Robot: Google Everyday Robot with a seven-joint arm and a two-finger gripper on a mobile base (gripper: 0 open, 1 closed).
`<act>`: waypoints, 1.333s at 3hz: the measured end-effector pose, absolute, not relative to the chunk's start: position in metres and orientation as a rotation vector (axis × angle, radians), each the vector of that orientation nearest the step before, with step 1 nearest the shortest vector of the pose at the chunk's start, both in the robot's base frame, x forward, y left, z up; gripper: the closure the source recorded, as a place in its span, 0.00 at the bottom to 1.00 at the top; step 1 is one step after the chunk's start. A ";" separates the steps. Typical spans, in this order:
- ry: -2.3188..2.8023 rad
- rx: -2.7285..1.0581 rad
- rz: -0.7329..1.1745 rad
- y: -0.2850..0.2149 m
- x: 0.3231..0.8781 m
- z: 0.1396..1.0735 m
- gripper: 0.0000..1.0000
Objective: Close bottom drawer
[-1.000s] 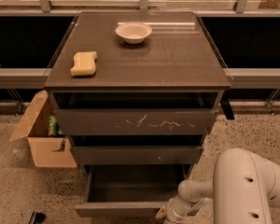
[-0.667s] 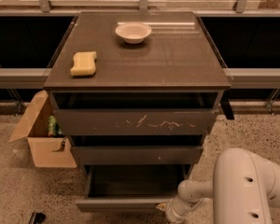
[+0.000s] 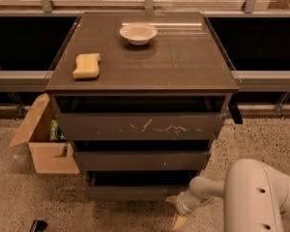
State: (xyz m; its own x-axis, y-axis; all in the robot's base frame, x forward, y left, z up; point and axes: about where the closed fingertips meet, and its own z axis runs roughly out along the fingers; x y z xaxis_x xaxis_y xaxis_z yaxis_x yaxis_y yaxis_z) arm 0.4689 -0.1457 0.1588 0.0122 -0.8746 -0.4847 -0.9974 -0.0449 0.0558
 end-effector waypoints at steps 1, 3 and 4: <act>1.898 -1.971 0.509 -0.154 0.498 0.164 0.48; 1.862 -1.938 0.438 -0.169 0.540 0.177 0.61; 1.860 -1.926 0.426 -0.174 0.549 0.180 0.38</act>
Offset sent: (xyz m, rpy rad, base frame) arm 0.0841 -0.0279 0.0226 0.0236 -0.1686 -0.0297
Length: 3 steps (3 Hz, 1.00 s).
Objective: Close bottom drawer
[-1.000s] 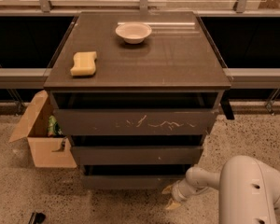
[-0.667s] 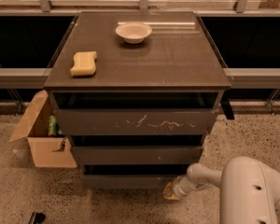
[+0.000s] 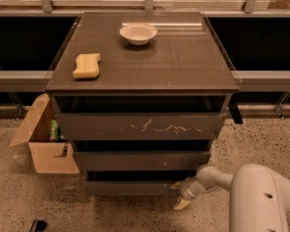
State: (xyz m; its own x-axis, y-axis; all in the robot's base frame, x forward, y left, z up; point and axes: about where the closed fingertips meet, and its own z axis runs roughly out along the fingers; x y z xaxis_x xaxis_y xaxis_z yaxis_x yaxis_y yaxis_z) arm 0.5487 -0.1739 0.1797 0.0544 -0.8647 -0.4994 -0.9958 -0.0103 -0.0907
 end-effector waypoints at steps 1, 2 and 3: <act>1.867 -1.915 0.411 -0.184 0.549 0.188 0.07; 1.872 -1.908 0.407 -0.195 0.540 0.200 0.00; 1.833 -1.883 0.446 -0.213 0.531 0.234 0.00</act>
Offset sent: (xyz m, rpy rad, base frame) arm -0.0153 -0.0389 0.0392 -0.0078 -0.0194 -0.0307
